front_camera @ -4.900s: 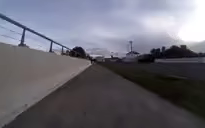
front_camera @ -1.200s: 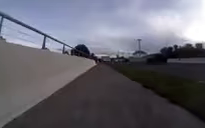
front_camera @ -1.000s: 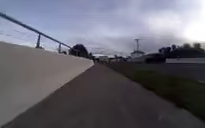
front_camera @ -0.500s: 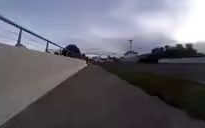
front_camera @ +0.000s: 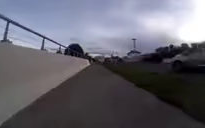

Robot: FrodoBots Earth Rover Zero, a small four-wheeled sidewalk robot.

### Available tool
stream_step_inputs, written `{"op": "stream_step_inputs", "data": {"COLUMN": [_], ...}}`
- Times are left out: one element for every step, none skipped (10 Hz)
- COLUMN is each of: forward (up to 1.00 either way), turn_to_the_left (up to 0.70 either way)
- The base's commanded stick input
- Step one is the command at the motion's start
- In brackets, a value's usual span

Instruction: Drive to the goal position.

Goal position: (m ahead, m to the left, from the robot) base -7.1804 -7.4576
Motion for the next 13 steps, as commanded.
{"op": "stream_step_inputs", "data": {"forward": [0.85, 0.85, 0.85, 0.85, 0.85, 0.85, 0.85, 0.85, 0.85, 0.85, 0.85, 0.85, 0.85], "turn_to_the_left": [0.0, 0.0, 0.0, 0.0, 0.0, 0.0, 0.0, 0.0, 0.0, 0.0, -0.05, -0.1, -0.15]}}
